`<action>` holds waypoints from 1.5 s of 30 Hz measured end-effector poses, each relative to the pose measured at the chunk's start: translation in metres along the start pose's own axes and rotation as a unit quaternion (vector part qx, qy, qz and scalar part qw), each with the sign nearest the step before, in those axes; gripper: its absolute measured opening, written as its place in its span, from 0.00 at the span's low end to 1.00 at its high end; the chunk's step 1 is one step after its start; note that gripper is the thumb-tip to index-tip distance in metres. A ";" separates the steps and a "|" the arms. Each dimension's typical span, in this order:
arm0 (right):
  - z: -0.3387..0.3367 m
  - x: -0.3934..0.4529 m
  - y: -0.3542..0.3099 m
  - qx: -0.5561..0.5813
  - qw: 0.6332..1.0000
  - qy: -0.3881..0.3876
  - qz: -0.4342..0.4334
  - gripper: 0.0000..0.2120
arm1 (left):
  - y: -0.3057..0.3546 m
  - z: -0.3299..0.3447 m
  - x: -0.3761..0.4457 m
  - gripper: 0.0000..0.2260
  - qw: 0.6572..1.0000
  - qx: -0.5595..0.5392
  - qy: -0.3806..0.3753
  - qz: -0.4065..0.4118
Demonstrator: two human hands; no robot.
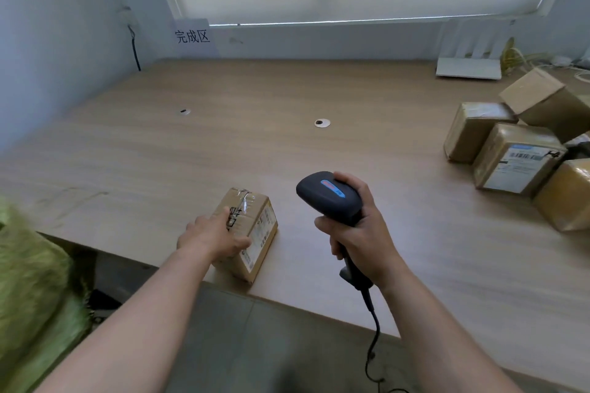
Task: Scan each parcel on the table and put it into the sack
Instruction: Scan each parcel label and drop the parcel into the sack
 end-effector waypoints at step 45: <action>0.150 -0.051 -0.009 0.069 0.998 -0.001 0.008 0.30 | -0.095 -0.017 0.022 0.35 0.778 -0.624 -0.041 0.055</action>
Point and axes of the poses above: each hand's wrist, its own x-axis towards the middle knuckle, its own z-axis out of the palm, y = z × x, the point moved 5 cm from there along x, towards the middle knuckle, and after that the axes turned 10 degrees about y, right-handed, at the moved point
